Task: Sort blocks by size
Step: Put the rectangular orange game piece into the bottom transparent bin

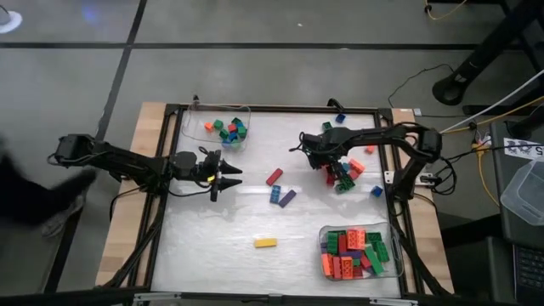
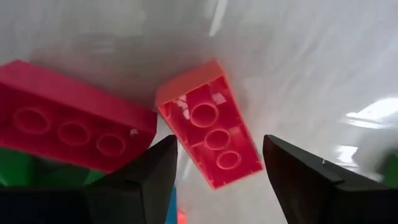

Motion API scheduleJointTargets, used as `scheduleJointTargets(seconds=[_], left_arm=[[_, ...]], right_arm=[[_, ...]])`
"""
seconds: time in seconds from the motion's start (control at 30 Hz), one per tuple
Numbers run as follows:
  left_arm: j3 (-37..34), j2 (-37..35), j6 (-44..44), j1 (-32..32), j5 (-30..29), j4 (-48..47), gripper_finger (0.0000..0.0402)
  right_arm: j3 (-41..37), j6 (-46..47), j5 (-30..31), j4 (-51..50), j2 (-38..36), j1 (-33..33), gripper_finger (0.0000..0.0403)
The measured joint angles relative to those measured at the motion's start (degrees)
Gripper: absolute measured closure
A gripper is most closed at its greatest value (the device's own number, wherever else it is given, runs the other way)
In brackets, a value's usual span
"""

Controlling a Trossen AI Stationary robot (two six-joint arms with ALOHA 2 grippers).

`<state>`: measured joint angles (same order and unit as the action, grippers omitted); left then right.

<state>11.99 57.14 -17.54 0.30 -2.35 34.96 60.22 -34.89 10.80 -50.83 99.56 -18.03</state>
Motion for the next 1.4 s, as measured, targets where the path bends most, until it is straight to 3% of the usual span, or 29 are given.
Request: scheduleJointTargets(seconds=[0.17, 0.37, 0.53, 0.67, 0.93, 1.03, 1.23, 1.4], left_arm=[[0.00, 0.00, 0.00, 0.00, 0.00, 0.04, 0.0224], [0.00, 0.00, 0.00, 0.01, 0.00, 0.09, 0.0224], [0.00, 0.00, -0.01, 0.00, -1.22, 0.20, 0.0224], [0.00, 0.00, -0.02, 0.00, -2.32, 0.20, 0.0224], [0.00, -0.01, -0.02, 0.00, -2.32, 0.17, 0.0224], [0.00, 0.00, -0.02, 0.02, -2.34, 0.15, 0.0224], [0.00, -0.02, -0.09, 0.00, -2.34, 0.04, 0.0224], [0.00, -0.01, -1.99, 0.00, -2.33, 0.00, 0.0224]], right_arm=[[-0.02, 0.02, -5.97, -0.04, 1.75, -0.41, 0.0184], [1.31, 1.85, -7.25, -1.54, 1.76, -0.01, 0.0272], [6.42, 6.51, -10.10, -5.95, 1.76, 0.96, 0.0272], [12.78, 10.36, -18.08, -11.32, 1.76, 3.03, 0.0272], [25.12, 18.02, -42.08, -18.89, 1.76, 10.92, 0.0239], [28.11, 23.14, -46.47, -19.10, 1.76, 15.53, 0.0249], [29.53, 32.36, -46.66, -20.48, 1.76, 26.31, 0.0269], [29.53, 41.94, -38.44, -24.94, 1.76, 36.09, 0.0241]])
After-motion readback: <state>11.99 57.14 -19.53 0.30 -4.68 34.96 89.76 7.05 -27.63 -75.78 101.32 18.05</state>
